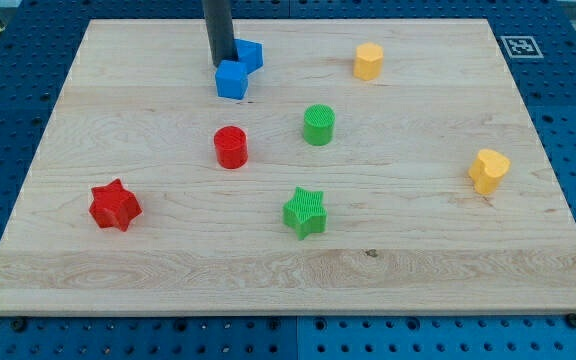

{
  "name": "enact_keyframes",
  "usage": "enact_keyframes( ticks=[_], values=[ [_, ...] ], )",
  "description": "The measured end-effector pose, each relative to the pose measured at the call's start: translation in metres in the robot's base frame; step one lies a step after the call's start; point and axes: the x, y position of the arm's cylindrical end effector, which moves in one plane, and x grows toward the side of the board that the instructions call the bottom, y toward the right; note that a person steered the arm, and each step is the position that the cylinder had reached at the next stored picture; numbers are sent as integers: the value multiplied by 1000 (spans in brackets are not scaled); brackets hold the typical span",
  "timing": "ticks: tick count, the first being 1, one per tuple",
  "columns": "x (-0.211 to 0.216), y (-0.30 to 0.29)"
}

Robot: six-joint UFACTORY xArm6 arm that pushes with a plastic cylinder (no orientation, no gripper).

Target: Arrange the blue blocks vertically

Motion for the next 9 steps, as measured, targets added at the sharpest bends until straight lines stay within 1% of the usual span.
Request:
enact_keyframes(
  ticks=[1, 2, 3, 4, 5, 6, 9],
  values=[
    [3, -47],
    [35, -28],
    [33, -6],
    [11, 5],
    [24, 14],
    [51, 10],
    [56, 7]
  ],
)
